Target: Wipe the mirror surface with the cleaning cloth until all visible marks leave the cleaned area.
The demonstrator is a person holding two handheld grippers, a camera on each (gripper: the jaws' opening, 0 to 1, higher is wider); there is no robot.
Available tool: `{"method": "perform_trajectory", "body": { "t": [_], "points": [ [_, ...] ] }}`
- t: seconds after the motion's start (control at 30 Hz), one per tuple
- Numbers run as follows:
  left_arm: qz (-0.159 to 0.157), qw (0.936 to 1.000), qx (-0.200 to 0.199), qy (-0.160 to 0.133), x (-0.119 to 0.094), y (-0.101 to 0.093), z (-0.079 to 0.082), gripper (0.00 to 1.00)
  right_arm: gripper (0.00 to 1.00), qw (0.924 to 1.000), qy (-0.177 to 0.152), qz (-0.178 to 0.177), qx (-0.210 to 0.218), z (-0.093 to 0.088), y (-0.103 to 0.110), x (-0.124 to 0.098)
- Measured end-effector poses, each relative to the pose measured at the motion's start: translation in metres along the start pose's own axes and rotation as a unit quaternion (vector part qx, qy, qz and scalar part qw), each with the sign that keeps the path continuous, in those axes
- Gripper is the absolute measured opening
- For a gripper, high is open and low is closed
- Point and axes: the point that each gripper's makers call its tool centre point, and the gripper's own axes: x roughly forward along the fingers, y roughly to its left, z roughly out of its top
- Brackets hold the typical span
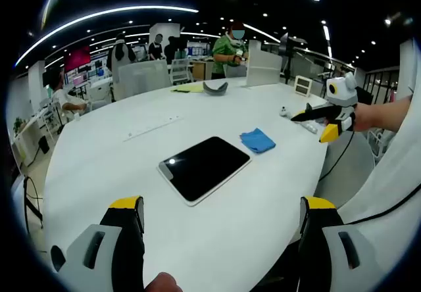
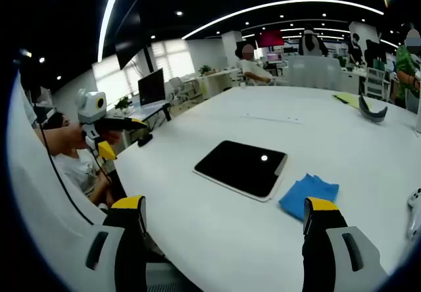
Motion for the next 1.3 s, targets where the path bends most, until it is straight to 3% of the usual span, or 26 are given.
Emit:
{"method": "perform_trajectory", "body": {
  "t": [0.23, 1.3],
  "points": [
    [0.002, 1.0, 0.005, 0.004, 0.0, 0.002, 0.0, 0.99, 1.0, 0.9997, 0.001, -0.002, 0.025, 0.0, -0.006, -0.005],
    [0.003, 0.9999, 0.009, 0.011, -0.002, -0.001, -0.002, 0.99, 1.0, 0.9999, -0.012, -0.005, 0.009, 0.008, -0.012, -0.002]
  ]
}}
